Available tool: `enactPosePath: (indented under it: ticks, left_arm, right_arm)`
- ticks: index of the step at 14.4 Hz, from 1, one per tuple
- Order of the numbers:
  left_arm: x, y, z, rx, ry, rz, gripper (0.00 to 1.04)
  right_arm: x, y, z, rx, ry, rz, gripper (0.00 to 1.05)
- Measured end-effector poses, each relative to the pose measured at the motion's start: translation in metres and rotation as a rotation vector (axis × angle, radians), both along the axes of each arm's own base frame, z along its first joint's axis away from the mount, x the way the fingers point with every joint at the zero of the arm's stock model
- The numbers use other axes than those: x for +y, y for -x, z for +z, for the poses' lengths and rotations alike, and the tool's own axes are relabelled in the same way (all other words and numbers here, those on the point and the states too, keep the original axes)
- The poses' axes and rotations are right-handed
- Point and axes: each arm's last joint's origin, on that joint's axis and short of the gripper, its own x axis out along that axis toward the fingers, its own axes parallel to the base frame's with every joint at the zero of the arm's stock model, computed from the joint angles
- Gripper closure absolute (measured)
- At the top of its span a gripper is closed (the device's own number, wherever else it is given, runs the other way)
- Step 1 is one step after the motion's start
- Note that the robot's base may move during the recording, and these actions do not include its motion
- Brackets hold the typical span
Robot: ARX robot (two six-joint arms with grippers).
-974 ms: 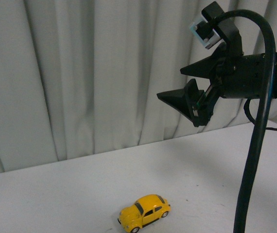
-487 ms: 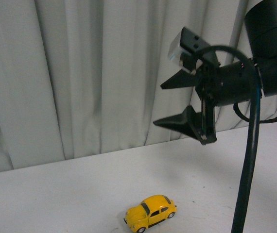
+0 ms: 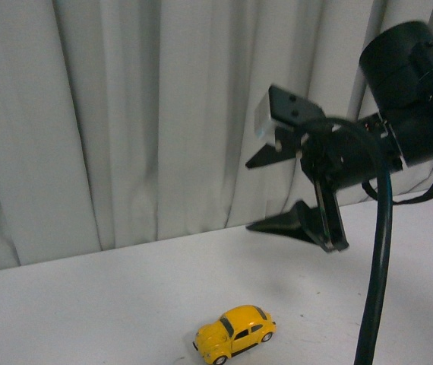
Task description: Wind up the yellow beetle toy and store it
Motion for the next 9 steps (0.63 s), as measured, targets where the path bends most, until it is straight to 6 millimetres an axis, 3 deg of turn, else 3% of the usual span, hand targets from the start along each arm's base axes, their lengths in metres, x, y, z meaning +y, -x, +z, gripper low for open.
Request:
enactPosePath:
  ticks: [3,5,7,9]
  left_arm:
    - [0.000,0.000,0.000,0.000,0.000,0.000,0.07]
    - [0.000,0.000,0.000,0.000,0.000,-0.001,0.07]
    - [0.000,0.000,0.000,0.000,0.000,0.000,0.07]
    - [0.000,0.000,0.000,0.000,0.000,0.000,0.07]
  right_arm:
    - [0.004,0.000,-0.012,0.034,0.078,0.072,0.07]
    - [0.010,-0.007,-0.050,0.145,0.281,0.254,0.07]
    - [0.027,-0.023,-0.086,0.253,0.324,0.317,0.07]
    - [0.028,-0.026,-0.093,0.277,0.345,0.318,0.07]
